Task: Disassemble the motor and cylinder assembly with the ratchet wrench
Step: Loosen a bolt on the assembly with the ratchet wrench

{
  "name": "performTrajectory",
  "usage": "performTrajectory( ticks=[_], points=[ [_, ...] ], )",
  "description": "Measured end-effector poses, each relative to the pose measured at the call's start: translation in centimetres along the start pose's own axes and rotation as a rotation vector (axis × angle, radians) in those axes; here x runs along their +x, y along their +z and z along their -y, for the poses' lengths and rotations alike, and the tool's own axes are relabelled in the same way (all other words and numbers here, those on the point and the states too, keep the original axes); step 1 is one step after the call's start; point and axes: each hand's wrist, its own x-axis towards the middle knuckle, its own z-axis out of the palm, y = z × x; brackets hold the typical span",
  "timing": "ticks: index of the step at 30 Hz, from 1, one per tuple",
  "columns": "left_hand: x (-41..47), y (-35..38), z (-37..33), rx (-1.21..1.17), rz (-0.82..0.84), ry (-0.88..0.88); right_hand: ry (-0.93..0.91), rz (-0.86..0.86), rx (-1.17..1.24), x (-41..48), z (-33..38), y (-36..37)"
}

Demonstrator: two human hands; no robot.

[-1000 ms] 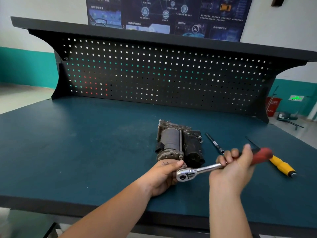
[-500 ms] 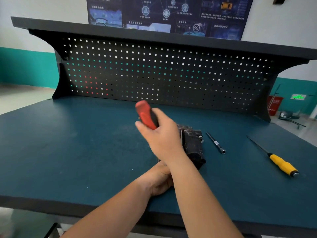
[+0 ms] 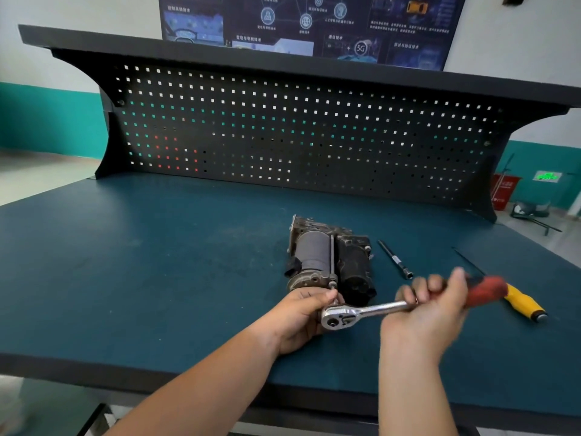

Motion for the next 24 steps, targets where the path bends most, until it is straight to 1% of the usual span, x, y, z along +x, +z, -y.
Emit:
performTrajectory(
  ticks=[2,3,5,6,8,11,13,15,17,19,21,22,24],
  points=[
    [0.0,0.1,0.0,0.002,0.0,-0.003,0.067,-0.117,0.04,0.3,-0.1,-1.3],
    [0.0,0.1,-0.1,0.001,0.002,-0.005,0.081,-0.149,0.047,0.3,-0.2,-1.6],
    [0.0,0.1,0.0,0.001,0.002,-0.004,0.057,-0.154,0.027,0.2,-0.2,-1.3],
    [0.0,0.0,0.0,0.0,0.004,-0.002,0.027,-0.124,0.001,0.0,-0.1,-0.8],
    [0.0,-0.1,0.0,-0.006,0.012,-0.007,-0.035,-0.007,-0.066,-0.6,0.0,1.0],
    [0.1,-0.1,0.1,-0.038,0.014,-0.007,-0.08,0.257,-0.24,-1.8,-0.3,4.0],
    [0.3,-0.1,0.3,-0.061,0.001,-0.001,-0.114,0.449,-0.416,-2.5,-1.0,5.4],
    [0.3,-0.1,0.4,-0.078,-0.005,0.001,-0.199,0.633,-0.635,-3.5,-2.3,6.3],
    [0.4,-0.3,0.4,-0.081,0.021,-0.012,-0.284,0.811,-0.808,-4.5,-3.8,6.8],
    [0.3,-0.4,-0.1,-0.083,0.05,-0.054,-0.322,0.979,-0.952,-5.5,-5.4,7.0],
    [0.3,-0.4,-0.5,-0.068,0.046,-0.121,-0.363,1.08,-1.097,-6.1,-6.5,7.0],
    [0.4,-0.4,-0.6,-0.062,0.037,-0.146,-0.376,1.095,-1.136,-6.3,-6.8,6.9],
    [0.4,-0.5,-0.5,-0.055,0.042,-0.119,-0.39,1.069,-1.115,-6.3,-6.5,6.8]
  ],
)
